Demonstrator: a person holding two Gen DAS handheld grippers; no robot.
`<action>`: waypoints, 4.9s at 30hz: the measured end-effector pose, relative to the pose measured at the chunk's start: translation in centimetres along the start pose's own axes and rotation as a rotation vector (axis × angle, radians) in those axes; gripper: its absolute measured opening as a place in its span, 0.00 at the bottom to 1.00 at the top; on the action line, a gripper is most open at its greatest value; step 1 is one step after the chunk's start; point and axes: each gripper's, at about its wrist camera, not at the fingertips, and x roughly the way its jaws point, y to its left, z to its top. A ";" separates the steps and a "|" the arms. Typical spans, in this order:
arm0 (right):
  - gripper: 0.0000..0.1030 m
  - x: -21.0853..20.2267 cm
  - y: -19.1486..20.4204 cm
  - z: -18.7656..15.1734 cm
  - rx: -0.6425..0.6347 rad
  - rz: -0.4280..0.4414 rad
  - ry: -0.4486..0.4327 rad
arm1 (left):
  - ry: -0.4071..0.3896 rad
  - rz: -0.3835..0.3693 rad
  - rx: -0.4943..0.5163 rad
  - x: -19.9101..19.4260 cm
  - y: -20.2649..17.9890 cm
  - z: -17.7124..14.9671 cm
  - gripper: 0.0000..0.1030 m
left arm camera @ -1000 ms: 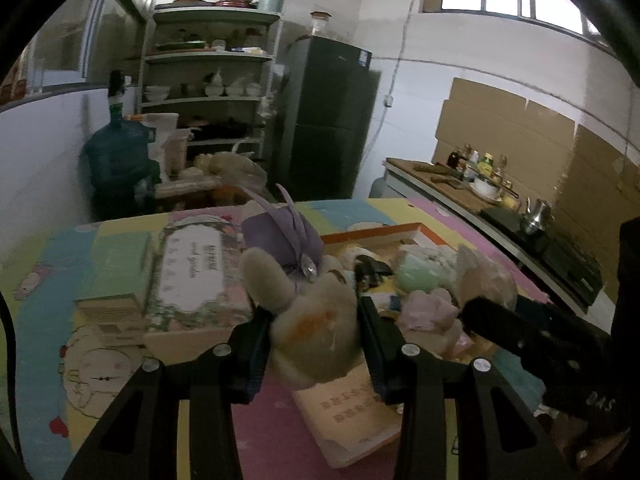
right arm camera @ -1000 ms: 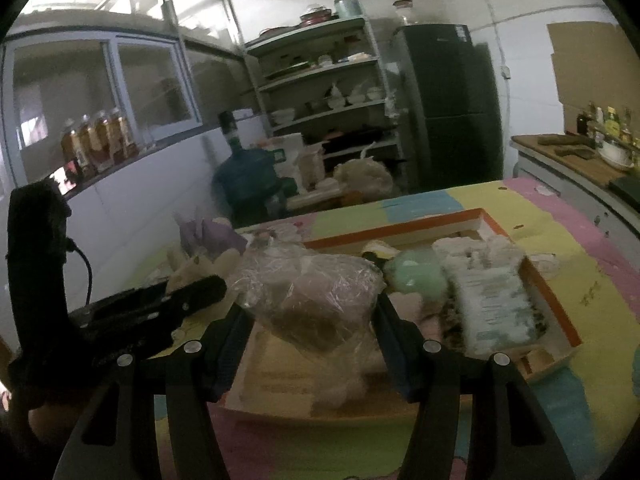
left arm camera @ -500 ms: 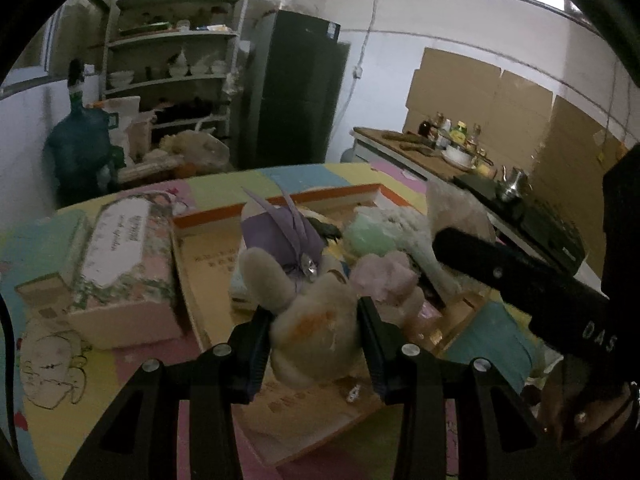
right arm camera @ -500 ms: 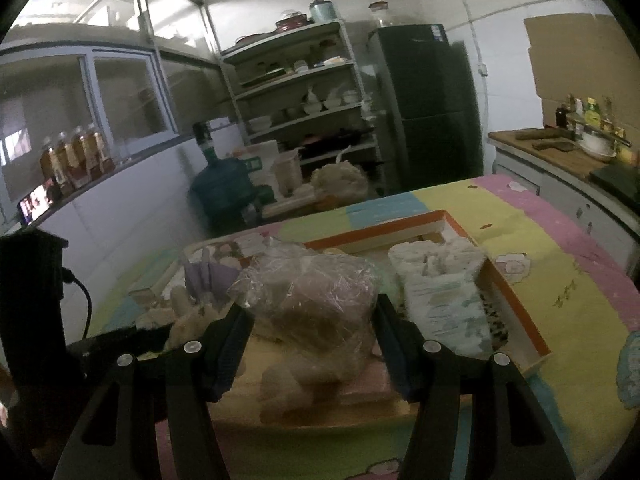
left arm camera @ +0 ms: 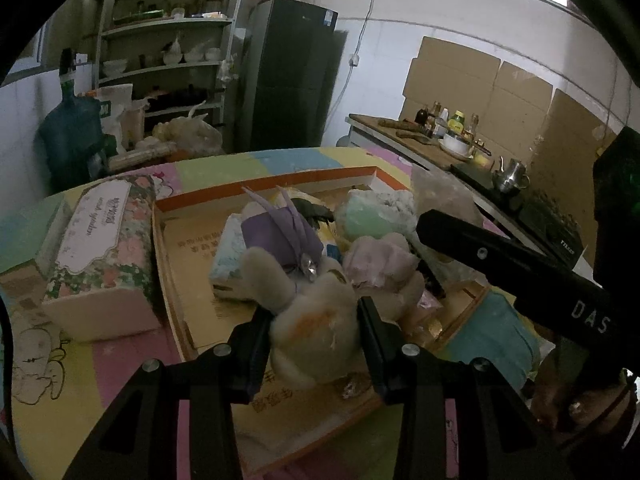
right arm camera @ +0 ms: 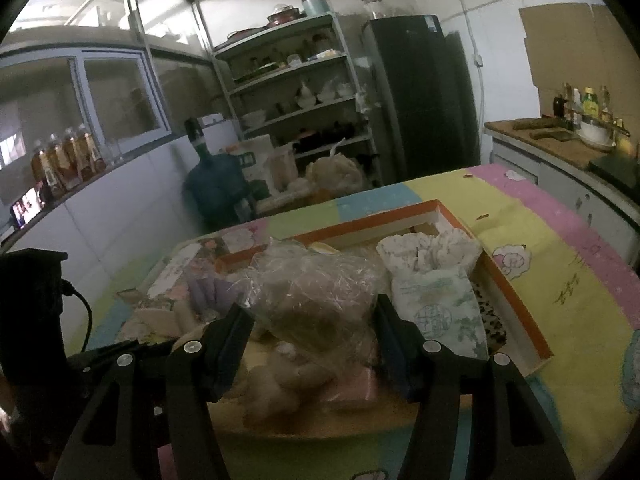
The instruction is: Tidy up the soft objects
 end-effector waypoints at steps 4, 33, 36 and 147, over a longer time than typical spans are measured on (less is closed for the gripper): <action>0.60 0.8 -0.1 0.0 0.002 0.002 0.013 | 0.016 -0.008 -0.006 0.6 0.0 -0.2 0.41; 0.62 4.7 -1.5 0.5 0.001 -0.017 0.041 | 0.067 0.010 -0.019 3.2 0.2 -0.1 0.43; 0.62 4.8 -1.6 0.5 -0.004 -0.020 0.036 | 0.071 0.005 -0.026 3.2 0.3 0.1 0.45; 0.72 -13.1 11.0 -8.2 -0.152 -0.094 -0.202 | -0.364 0.395 -0.130 -19.3 -1.6 -9.5 0.66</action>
